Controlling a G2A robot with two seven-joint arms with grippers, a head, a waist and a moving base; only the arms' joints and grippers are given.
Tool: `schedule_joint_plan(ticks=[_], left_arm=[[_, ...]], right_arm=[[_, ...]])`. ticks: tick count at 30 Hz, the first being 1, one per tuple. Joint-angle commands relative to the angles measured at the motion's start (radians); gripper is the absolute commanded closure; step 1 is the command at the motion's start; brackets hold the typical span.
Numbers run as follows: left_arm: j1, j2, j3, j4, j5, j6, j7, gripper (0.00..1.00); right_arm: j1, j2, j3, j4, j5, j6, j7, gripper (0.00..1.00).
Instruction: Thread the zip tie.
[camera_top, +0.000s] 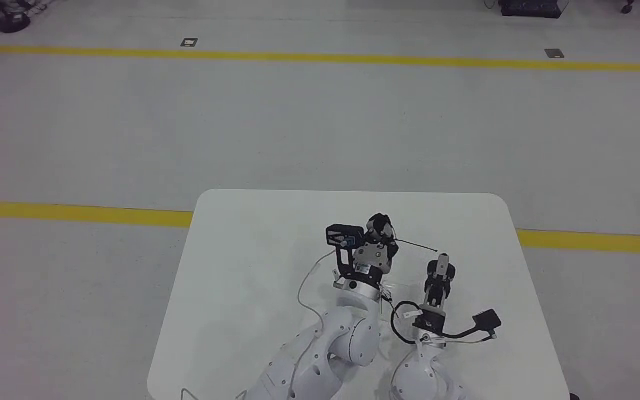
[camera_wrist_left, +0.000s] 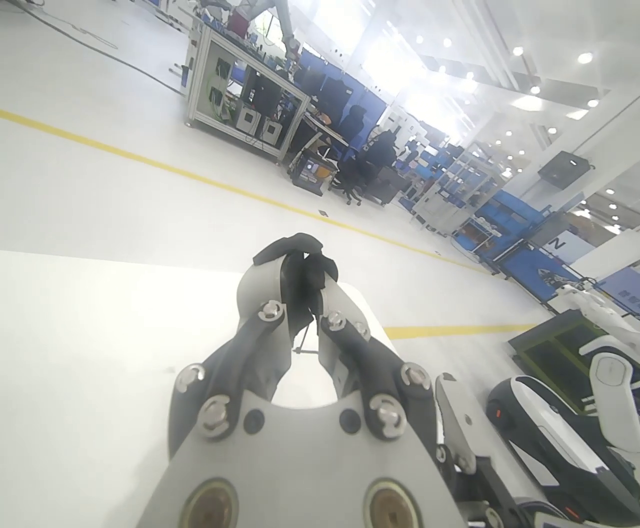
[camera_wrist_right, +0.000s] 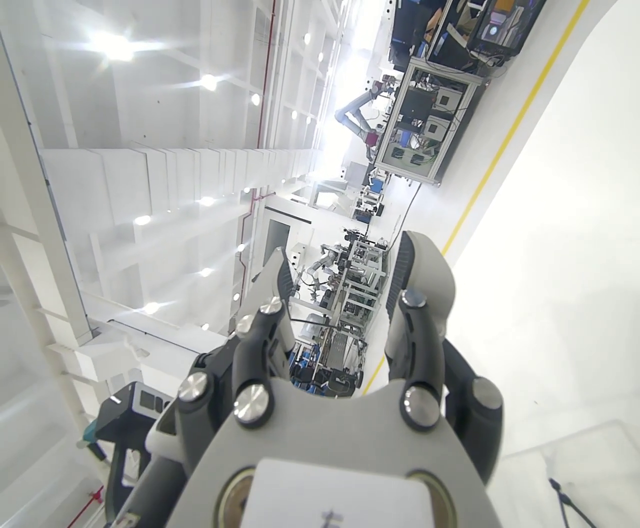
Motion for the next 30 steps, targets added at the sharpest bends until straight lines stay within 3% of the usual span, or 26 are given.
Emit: schedule_joint_plan(ticks=[1,30], left_arm=[[0.000,0.000,0.000,0.000,0.000,0.000,0.000,1.00],[0.000,0.000,0.000,0.000,0.000,0.000,0.000,1.00]], right_arm=[[0.001,0.001,0.002,-0.002,0.008,0.000,0.007,0.57],[0.026,-0.025,0.030,-0.014,0.069,0.000,0.108,0.73]])
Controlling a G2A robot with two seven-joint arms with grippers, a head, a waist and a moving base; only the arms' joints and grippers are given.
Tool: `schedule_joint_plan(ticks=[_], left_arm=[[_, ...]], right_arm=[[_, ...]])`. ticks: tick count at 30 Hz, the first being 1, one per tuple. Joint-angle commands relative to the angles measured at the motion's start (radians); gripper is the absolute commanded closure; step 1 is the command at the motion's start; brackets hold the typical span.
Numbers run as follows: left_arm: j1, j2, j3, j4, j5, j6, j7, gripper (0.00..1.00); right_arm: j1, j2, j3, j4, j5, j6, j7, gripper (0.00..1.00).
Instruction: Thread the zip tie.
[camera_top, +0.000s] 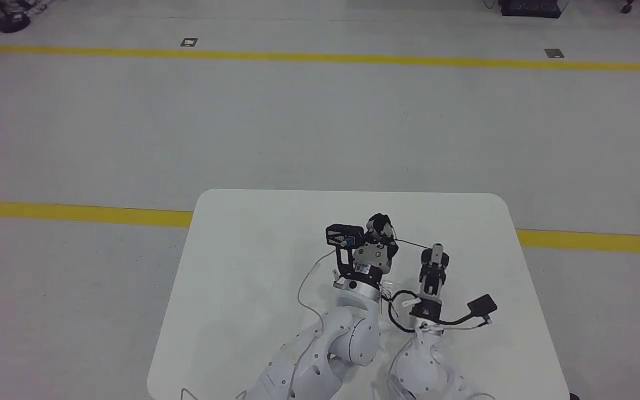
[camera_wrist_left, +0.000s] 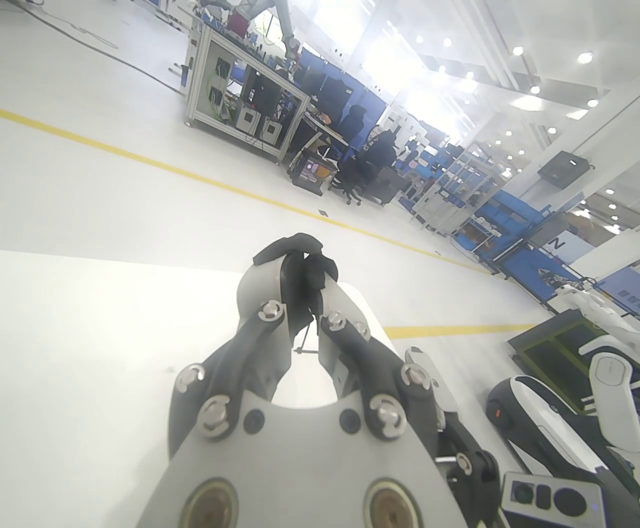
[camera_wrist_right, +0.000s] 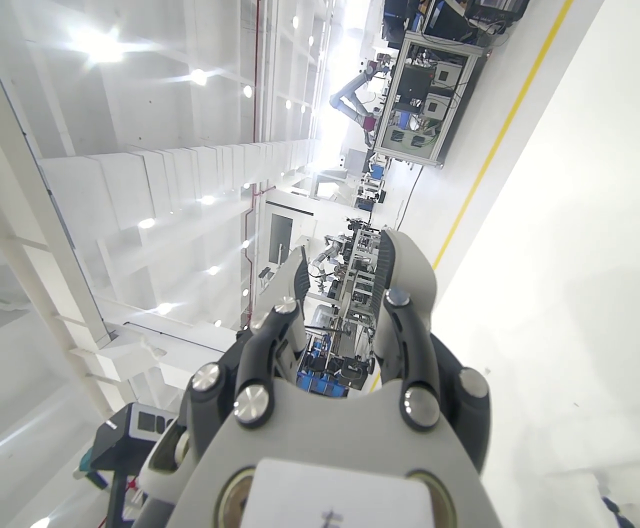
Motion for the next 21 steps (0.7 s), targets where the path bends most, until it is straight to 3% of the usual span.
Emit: schedule_joint_plan(ticks=[1,11,21], left_arm=[[0.000,0.000,0.000,0.000,0.000,0.000,0.000,1.00],[0.000,0.000,0.000,0.000,0.000,0.000,0.000,1.00],[0.000,0.000,0.000,0.000,0.000,0.000,0.000,1.00]], right_arm=[[-0.002,-0.003,0.003,-0.001,-0.002,0.000,0.003,0.75],[0.003,-0.019,0.020,0.012,-0.001,0.000,0.019,0.81],[0.008,-0.034,0.021,0.034,-0.021,0.000,0.020,0.96]])
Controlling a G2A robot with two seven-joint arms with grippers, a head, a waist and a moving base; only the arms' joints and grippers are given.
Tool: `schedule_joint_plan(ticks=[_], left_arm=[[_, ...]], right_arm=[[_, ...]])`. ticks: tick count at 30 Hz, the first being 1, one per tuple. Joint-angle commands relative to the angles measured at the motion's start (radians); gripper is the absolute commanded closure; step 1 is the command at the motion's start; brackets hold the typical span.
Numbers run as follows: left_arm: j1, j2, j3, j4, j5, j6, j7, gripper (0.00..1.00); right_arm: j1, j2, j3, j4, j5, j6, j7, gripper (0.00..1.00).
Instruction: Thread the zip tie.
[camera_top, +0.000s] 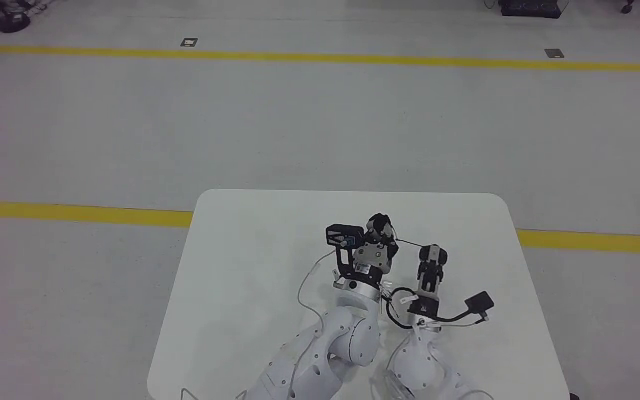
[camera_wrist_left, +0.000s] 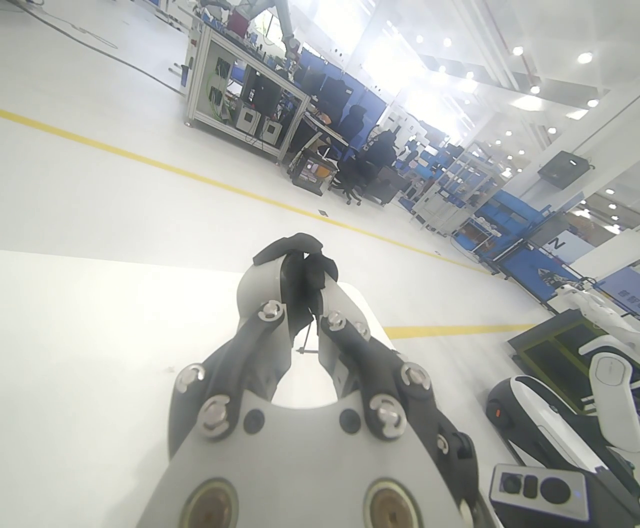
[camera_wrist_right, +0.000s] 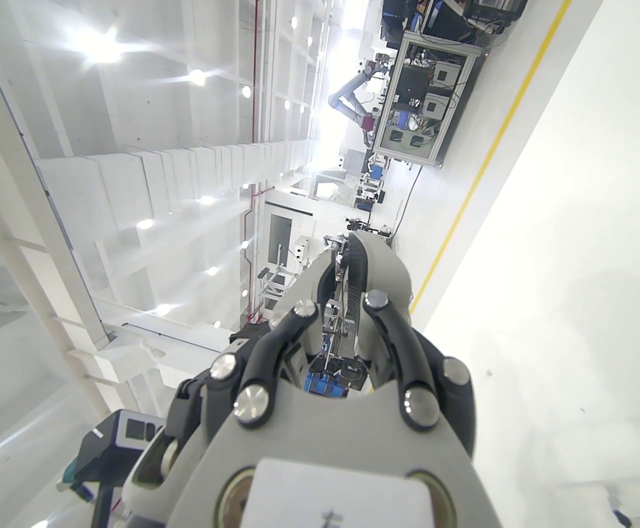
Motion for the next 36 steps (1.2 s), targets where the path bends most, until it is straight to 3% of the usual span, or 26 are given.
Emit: schedule_joint_plan(ticks=[1,15,25,30,36], left_arm=[[0.000,0.000,0.000,0.000,0.000,0.000,0.000,1.00],[0.001,-0.002,0.020,0.000,0.079,0.008,-0.013,1.00],[-0.002,-0.024,0.015,0.036,0.171,0.008,-0.039,1.00],[0.003,-0.034,0.012,0.038,0.190,0.008,-0.047,1.00],[0.002,-0.035,0.013,0.042,0.194,0.008,-0.052,1.00]], right_arm=[[0.001,-0.002,0.000,0.003,-0.002,0.000,0.000,0.98],[0.015,-0.020,-0.005,0.055,-0.042,0.000,-0.005,1.00],[0.052,-0.039,-0.043,0.149,-0.120,0.000,-0.068,1.00],[0.062,-0.046,-0.051,0.159,-0.114,0.000,-0.078,1.00],[0.061,-0.048,-0.049,0.154,-0.107,0.000,-0.085,1.00]])
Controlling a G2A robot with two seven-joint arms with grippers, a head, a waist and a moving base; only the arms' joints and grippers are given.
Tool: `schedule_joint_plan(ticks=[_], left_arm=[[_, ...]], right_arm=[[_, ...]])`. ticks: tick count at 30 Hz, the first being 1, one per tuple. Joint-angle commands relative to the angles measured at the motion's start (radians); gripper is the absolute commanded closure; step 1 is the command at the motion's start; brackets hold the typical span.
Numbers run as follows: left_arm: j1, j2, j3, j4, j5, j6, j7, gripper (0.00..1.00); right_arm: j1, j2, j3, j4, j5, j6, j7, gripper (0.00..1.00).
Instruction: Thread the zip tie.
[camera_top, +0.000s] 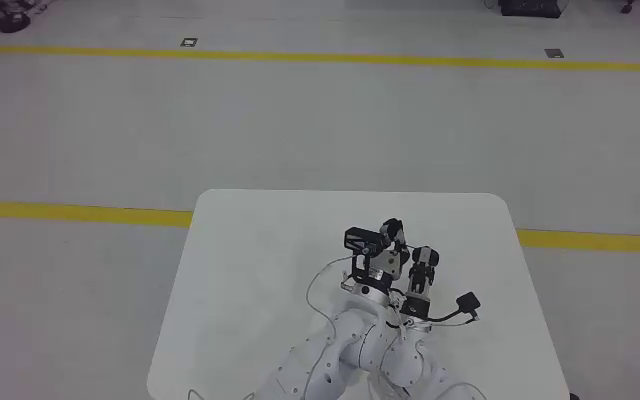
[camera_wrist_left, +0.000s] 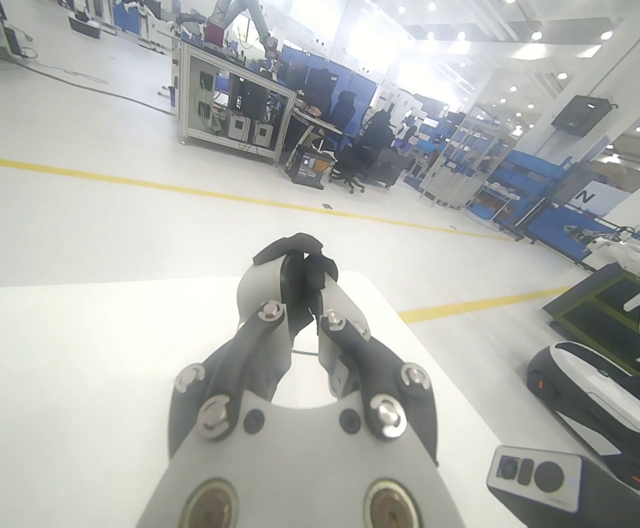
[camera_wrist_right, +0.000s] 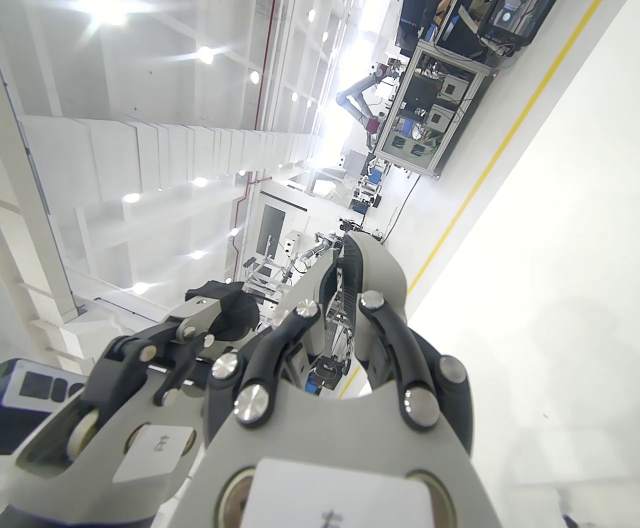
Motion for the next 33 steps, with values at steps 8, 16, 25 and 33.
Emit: schedule_joint_plan(ticks=[8,16,25,33], left_arm=[[-0.004,0.004,0.022,-0.009,-0.026,0.000,-0.029,1.00],[-0.005,0.002,0.007,0.002,-0.011,0.000,-0.008,1.00],[-0.002,0.004,0.002,-0.002,-0.008,-0.003,-0.013,1.00],[-0.002,-0.001,-0.006,0.013,0.029,0.000,-0.016,1.00]], right_arm=[[-0.003,-0.002,0.004,0.001,-0.001,0.000,-0.003,1.00],[-0.005,-0.003,0.006,0.000,-0.002,0.000,-0.001,0.73],[-0.009,-0.002,0.013,-0.004,0.006,0.000,0.002,0.61],[-0.013,-0.002,0.016,-0.009,0.005,0.000,0.001,0.70]])
